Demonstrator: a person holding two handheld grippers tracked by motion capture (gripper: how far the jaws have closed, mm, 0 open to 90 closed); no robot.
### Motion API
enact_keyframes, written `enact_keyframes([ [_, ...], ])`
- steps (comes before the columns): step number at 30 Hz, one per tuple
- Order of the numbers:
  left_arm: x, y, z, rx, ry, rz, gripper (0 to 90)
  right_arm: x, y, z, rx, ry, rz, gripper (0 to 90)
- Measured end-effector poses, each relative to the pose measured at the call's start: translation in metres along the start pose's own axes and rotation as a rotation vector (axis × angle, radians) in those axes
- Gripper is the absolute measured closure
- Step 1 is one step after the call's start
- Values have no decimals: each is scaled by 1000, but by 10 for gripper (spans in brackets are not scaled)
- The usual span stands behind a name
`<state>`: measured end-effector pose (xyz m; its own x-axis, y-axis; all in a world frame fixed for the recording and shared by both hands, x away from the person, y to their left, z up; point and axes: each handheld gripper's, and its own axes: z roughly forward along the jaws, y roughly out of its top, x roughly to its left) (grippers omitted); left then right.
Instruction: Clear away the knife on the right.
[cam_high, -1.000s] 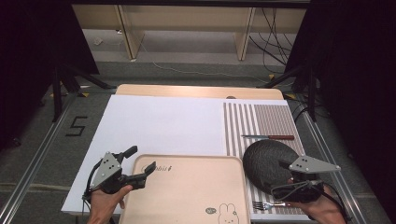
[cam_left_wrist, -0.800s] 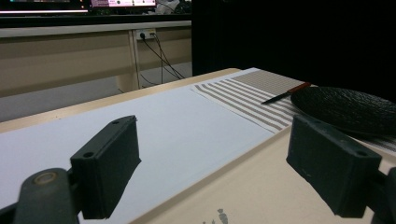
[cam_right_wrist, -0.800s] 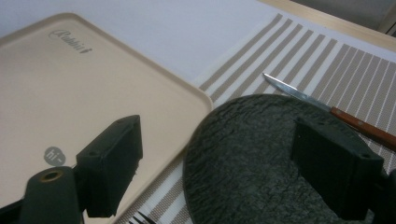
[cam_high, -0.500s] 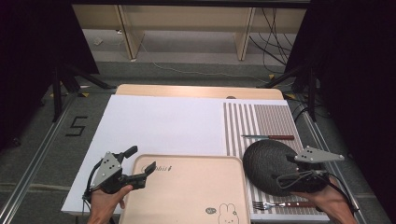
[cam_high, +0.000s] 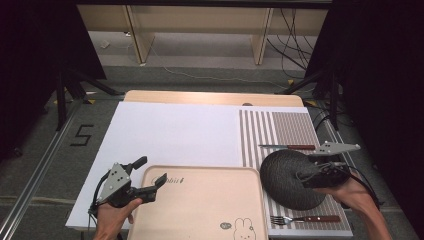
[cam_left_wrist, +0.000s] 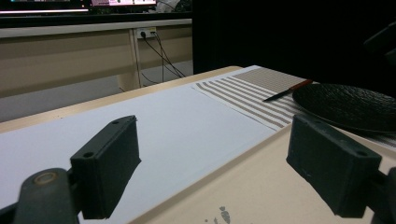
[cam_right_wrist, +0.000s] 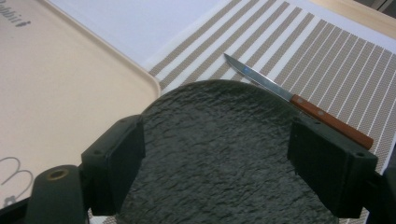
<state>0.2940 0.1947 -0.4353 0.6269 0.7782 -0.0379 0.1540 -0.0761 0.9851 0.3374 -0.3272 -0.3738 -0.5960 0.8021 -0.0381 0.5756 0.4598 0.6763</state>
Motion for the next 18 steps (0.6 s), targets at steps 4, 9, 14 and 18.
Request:
enact_keyframes([
  [4, 0, 0, 0, -2, 0, 3, 160, -11, 5, 3, 2, -4, -37, 206],
  [9, 0, 0, 1, -1, 0, 5, 160, -21, 11, 7, 25, -16, -25, 207],
  [14, 0, 0, 1, 0, 1, 6, 160, -33, 17, 13, 51, -20, -13, 210],
  [18, 0, 0, 1, 2, 0, 11, 160, -39, 19, 16, 51, -28, -20, 213],
])
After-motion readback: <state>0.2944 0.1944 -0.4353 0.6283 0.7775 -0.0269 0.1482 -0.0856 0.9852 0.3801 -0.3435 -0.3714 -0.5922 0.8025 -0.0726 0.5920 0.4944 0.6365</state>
